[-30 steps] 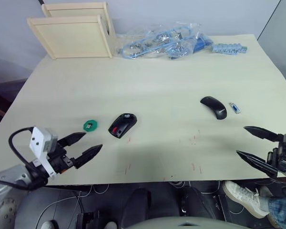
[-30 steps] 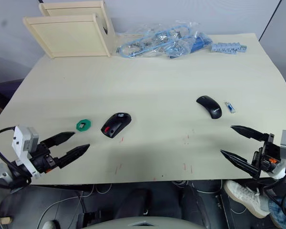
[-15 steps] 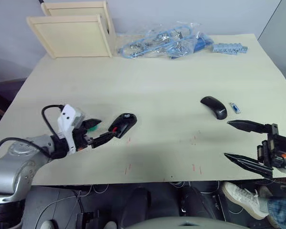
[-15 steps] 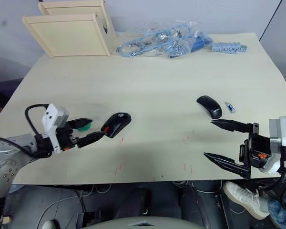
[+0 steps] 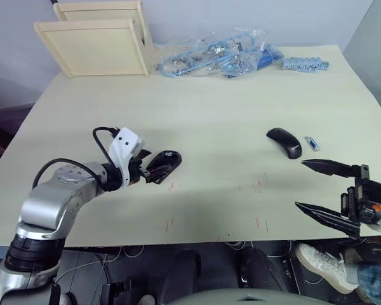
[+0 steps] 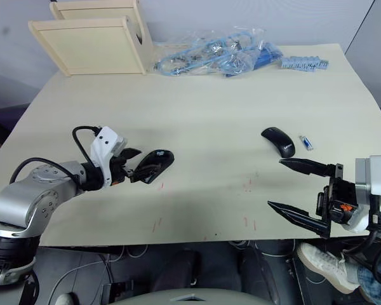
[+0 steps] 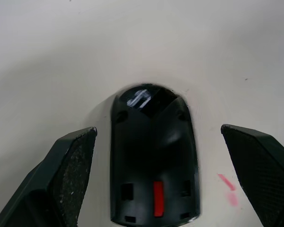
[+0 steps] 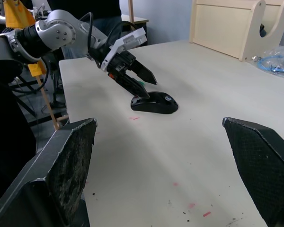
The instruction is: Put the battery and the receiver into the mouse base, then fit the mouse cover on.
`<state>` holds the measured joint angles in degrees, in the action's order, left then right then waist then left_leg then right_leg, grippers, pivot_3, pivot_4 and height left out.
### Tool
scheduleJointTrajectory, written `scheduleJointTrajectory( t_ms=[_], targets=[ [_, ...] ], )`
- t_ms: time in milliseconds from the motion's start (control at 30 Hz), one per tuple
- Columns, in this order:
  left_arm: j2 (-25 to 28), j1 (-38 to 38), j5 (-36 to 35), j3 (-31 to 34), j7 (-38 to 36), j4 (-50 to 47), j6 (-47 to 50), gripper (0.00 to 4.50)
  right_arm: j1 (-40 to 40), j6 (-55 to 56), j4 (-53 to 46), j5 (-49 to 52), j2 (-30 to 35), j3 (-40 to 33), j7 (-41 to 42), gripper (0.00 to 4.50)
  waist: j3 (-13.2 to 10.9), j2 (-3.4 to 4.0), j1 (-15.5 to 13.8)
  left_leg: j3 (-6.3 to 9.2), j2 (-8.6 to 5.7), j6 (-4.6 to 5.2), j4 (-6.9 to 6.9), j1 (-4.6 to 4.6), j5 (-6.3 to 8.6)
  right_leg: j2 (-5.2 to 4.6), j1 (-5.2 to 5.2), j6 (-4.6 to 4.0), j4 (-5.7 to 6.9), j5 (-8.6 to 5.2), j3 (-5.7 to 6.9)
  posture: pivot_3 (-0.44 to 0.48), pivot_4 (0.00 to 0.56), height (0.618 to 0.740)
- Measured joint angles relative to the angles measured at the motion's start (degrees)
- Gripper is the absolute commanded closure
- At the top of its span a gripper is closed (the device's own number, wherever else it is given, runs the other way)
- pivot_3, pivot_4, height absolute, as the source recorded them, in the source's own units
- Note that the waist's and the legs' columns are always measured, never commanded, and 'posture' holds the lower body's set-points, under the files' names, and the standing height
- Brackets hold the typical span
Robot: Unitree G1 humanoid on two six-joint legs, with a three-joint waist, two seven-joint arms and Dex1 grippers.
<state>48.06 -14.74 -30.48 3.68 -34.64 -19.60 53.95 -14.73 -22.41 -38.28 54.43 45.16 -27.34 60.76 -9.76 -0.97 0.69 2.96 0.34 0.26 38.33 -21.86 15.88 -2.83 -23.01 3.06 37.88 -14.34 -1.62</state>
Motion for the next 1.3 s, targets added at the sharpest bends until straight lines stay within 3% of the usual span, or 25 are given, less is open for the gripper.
scheduleJointTrajectory(
  t_ms=[633, 1067, 1233, 1300],
  targets=[
    [-3.76, -1.1, 6.21, -4.25, -0.64, 5.64, -3.21, 0.03, -9.75, 5.55, 0.18, -6.16, -3.96, -0.63, 3.13, 0.0, -0.04, -0.07, -0.08, 0.04, 0.0, 0.0, 0.01, -0.02, 0.0, -0.01, 0.0, 0.0, 0.0, 0.0, 0.02, 0.0, 0.15, 0.74],
    [-5.71, -1.11, 8.53, -4.25, -1.88, 6.88, -5.7, 0.03, -11.43, 7.78, 1.14, -7.73, -4.91, -0.64, 3.86, 0.0, -0.03, -0.06, -0.13, 0.05, 0.0, 0.0, 0.01, 0.0, 0.0, -0.02, 0.0, 0.0, 0.01, 0.0, 0.01, 0.0, 0.15, 0.74],
    [-6.14, -1.05, 9.02, -4.22, -2.92, 6.92, -6.48, 1.59, -11.75, 8.0, 1.26, -8.0, -4.97, -0.64, 3.87, 0.0, -0.03, -0.05, -0.12, 0.06, -0.01, 0.0, 0.01, 0.01, 0.0, -0.02, 0.01, 0.0, 0.01, 0.0, 0.01, 0.0, 0.15, 0.74],
    [-6.17, -0.87, 9.11, -4.23, -3.18, 6.92, -6.9, 1.59, -11.84, 8.17, 1.35, -8.08, -5.02, -0.64, 3.87, 0.0, -0.03, -0.06, -0.13, 0.07, 0.0, 0.0, 0.01, 0.0, 0.0, -0.03, 0.01, 0.0, 0.02, 0.0, 0.01, 0.0, 0.15, 0.74]
  ],
)
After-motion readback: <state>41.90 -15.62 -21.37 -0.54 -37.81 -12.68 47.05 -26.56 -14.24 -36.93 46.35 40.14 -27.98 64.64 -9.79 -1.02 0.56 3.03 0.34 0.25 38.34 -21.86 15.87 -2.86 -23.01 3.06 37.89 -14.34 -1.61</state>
